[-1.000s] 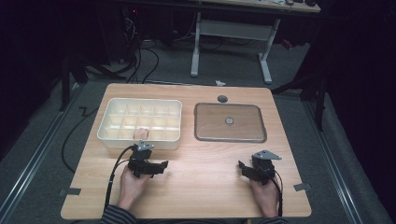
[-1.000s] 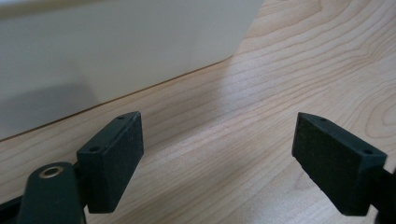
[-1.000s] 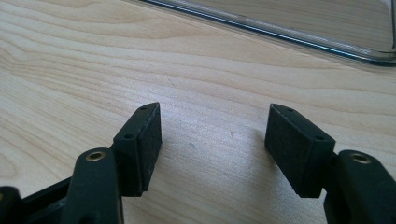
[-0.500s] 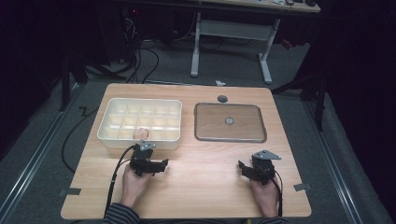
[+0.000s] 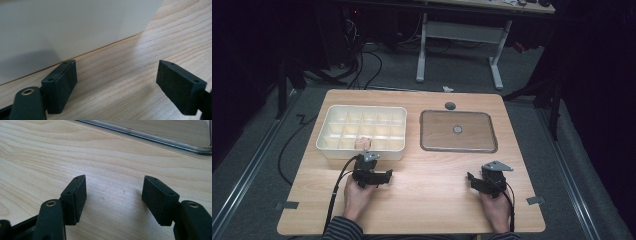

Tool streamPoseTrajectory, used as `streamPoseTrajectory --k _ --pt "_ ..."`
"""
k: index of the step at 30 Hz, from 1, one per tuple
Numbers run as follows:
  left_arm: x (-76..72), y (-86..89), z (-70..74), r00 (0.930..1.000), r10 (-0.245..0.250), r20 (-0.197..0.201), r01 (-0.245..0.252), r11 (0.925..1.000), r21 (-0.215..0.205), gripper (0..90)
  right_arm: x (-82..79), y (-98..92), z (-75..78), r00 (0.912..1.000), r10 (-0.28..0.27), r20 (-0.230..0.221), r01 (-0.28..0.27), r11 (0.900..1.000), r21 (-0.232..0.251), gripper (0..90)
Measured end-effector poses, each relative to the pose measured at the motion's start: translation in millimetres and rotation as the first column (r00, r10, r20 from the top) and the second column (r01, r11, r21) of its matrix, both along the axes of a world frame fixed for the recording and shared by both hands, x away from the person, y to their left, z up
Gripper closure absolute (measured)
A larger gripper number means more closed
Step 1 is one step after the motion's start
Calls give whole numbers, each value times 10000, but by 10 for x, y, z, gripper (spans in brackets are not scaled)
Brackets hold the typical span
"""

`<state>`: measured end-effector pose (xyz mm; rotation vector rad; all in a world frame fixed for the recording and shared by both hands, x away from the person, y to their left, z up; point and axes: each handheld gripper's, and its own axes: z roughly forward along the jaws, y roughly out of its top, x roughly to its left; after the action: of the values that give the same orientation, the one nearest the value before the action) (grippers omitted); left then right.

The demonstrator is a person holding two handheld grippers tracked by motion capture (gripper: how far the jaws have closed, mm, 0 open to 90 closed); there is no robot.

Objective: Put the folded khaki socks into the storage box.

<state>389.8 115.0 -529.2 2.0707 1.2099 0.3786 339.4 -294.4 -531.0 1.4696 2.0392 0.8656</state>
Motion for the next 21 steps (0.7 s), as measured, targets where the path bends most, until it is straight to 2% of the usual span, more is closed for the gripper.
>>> streamPoseTrajectory --k 13,17,21 --pt "-19 -36 -47 9984 7 570 -40 9984 572 177 1 1 0 10000 -3 0 3 10000 0 365" --pt "-41 -26 -72 9966 65 823 -104 9989 465 172 0 -1 0 10000 -3 -3 3 10000 -3 364" --pt "-42 -23 -73 9967 39 815 -77 9989 453 169 1 -2 0 10000 23 -8 -23 10000 10 361"
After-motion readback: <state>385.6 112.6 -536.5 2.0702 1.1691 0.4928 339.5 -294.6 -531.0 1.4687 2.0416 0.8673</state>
